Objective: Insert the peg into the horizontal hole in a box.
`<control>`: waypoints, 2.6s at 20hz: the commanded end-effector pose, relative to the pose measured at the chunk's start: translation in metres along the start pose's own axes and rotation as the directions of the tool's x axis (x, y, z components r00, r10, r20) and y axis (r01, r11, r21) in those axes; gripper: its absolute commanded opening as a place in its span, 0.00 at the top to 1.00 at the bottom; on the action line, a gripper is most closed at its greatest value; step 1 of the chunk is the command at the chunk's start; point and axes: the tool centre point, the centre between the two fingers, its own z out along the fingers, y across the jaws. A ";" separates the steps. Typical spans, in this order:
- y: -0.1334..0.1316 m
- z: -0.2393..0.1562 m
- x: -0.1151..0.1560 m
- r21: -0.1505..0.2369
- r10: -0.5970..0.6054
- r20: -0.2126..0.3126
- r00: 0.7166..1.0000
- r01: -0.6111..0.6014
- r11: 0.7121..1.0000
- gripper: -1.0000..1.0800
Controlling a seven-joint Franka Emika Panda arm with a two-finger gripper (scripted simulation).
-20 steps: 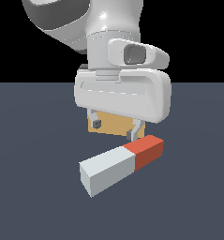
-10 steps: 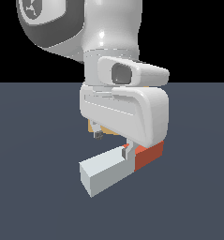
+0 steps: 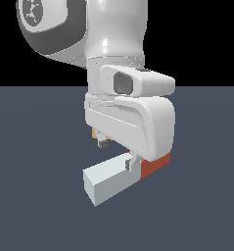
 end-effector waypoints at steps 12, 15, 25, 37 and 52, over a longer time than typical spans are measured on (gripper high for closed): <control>-0.001 0.048 -0.001 0.000 0.005 0.000 1.000 -0.005 1.000 0.04; 0.000 0.049 0.000 0.000 0.005 0.000 1.000 -0.005 1.000 1.00; 0.000 0.049 -0.001 0.000 0.005 0.000 1.000 -0.005 1.000 1.00; -0.003 0.024 0.005 -0.001 -0.132 0.001 0.991 0.132 0.991 1.00; -0.018 -0.051 0.022 -0.001 -0.529 0.002 0.849 0.529 0.849 1.00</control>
